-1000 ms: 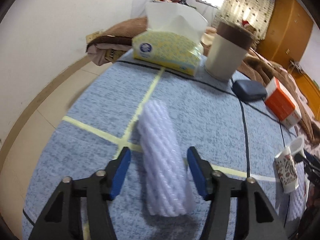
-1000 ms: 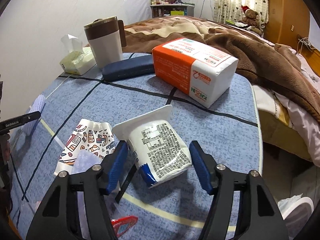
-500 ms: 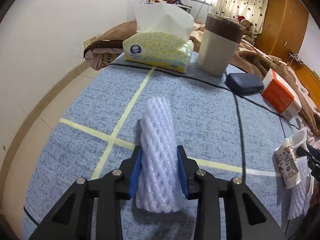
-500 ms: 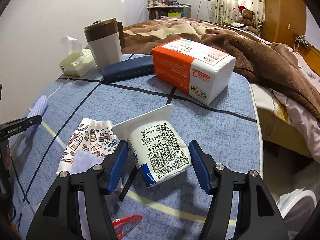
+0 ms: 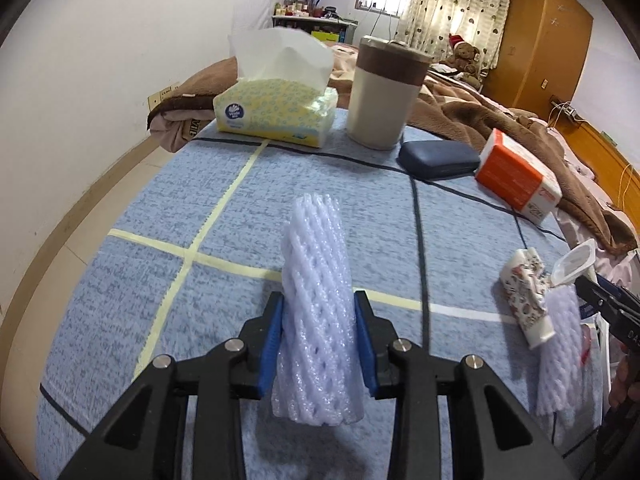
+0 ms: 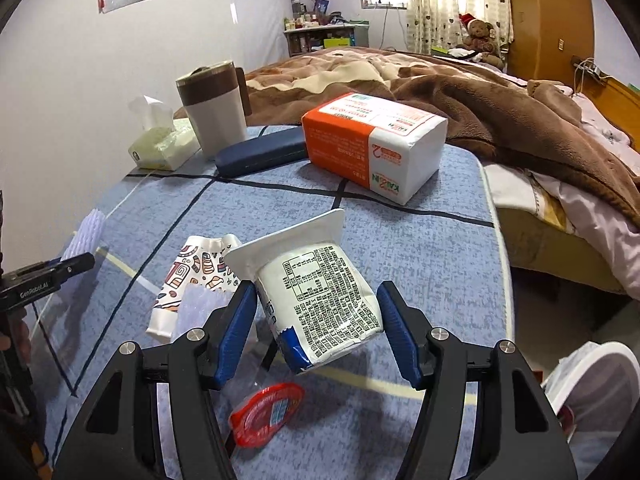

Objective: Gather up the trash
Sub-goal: 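Grasp the white foam net sleeve with the left gripper while the right gripper grasps the white yogurt cup, then carry the foam sleeve and yogurt cup over the wastebasket with both grippers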

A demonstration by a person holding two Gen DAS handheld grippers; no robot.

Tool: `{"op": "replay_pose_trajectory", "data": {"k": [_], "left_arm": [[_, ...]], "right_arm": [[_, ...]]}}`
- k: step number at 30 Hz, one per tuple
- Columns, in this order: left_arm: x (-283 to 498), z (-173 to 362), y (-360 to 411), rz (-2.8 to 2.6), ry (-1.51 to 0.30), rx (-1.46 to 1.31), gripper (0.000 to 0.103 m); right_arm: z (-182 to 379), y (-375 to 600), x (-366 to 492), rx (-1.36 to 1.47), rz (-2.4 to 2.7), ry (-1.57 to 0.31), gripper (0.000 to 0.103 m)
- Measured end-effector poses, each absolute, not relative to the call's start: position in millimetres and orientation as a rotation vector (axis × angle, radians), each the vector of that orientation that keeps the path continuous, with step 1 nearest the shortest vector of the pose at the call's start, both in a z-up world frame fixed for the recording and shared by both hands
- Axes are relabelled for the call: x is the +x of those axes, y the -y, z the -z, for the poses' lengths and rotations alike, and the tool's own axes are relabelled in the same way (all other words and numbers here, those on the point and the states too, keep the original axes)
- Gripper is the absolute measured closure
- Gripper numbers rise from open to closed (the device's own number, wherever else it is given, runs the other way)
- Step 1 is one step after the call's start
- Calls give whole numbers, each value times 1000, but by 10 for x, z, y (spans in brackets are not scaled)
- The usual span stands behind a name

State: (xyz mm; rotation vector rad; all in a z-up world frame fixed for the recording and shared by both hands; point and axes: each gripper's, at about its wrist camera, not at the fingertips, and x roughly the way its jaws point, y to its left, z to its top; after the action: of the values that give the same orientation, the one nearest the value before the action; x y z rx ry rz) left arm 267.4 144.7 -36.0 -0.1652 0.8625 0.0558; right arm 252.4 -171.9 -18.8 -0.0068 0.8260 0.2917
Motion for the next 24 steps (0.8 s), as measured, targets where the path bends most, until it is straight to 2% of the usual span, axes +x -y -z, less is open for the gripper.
{"op": "replay_pose_trajectory", "data": {"k": [24], "left_arm": [[1877, -241, -370, 176, -731, -56, 68]], "right_arm": [[-226, 2274, 1723, 99, -237, -700, 39]]}}
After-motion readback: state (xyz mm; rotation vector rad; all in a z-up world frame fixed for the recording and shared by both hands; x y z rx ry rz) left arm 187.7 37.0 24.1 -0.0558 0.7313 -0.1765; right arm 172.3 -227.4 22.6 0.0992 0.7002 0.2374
